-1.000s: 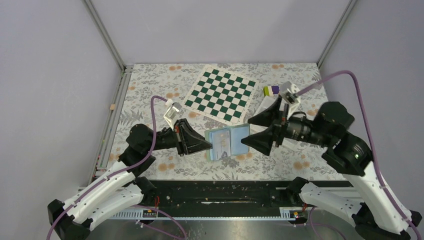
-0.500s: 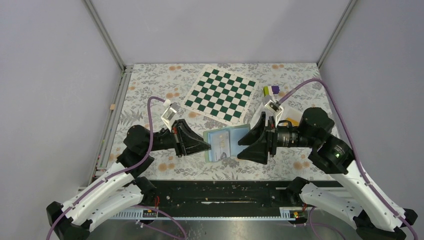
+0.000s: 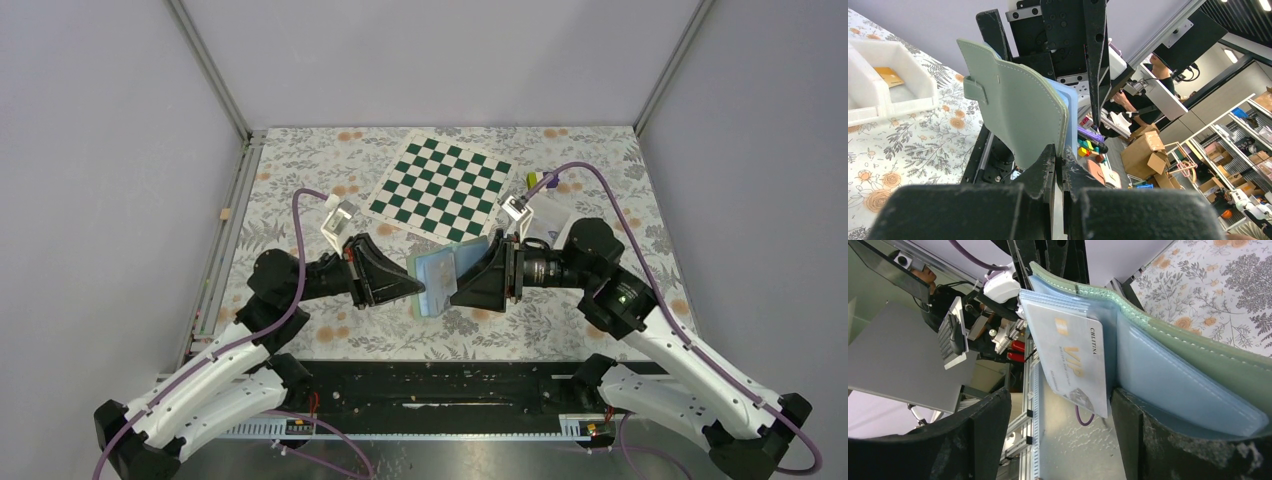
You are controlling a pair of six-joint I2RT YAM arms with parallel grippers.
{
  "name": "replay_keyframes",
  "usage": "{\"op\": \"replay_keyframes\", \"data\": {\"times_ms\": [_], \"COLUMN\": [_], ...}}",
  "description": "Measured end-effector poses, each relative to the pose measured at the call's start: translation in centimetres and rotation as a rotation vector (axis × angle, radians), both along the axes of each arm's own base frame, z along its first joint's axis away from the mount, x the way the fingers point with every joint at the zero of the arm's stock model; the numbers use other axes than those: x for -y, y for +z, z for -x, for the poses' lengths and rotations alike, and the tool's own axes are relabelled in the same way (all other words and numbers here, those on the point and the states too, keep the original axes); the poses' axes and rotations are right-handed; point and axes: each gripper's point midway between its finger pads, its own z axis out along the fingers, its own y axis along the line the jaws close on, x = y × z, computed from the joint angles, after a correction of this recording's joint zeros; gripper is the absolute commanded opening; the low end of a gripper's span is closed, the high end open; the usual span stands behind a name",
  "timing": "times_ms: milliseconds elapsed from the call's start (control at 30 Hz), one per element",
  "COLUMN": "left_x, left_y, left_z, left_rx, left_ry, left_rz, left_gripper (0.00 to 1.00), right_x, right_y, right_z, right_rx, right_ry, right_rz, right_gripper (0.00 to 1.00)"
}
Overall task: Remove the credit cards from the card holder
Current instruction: Remove the credit card from the card holder.
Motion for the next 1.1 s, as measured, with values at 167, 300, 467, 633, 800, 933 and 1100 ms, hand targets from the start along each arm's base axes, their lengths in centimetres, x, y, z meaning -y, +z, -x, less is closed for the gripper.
{"op": "replay_keyframes", "data": {"times_ms": [167, 300, 467, 633, 800, 933, 1100], "left_x": [0.0, 0.0, -0.1, -0.2, -0.3, -0.3, -0.3], "left_y": [0.1, 0.3, 0.7, 1.3, 1.5, 1.4, 1.4], "left_z": [-0.1, 0.0, 0.1, 0.3, 0.4, 0.3, 0.3], "left_rx": [0.002, 0.007, 0.003, 0.001, 0.006, 0.008, 0.007], "left_ry": [0.004, 0.003, -0.001, -0.009, -0.008, 0.0, 0.0], "left_rz": [0.004, 0.012, 0.024, 0.047, 0.054, 0.05, 0.049], "left_gripper": [0.0, 0.0, 0.0, 0.0, 0.0, 0.0, 0.0], "right_x": [0.2, 0.5, 0.2, -0.2, -0.1, 0.5, 1.0], "right_y": [0.4, 0.7, 0.6, 1.0, 1.4, 1.9, 2.3], "right_z": [0.3, 0.6, 0.6, 0.5, 0.6, 0.9, 1.4], "right_rx": [0.0, 0.013, 0.005, -0.007, -0.003, 0.023, 0.044], "right_ry": [-0.004, -0.003, 0.007, 0.027, 0.025, 0.005, 0.006], "right_rz": [-0.034, -0.072, -0.124, -0.164, -0.189, -0.21, -0.235], "right_gripper": [0.78, 0.73, 0.65, 0.59, 0.66, 0.69, 0.65]}}
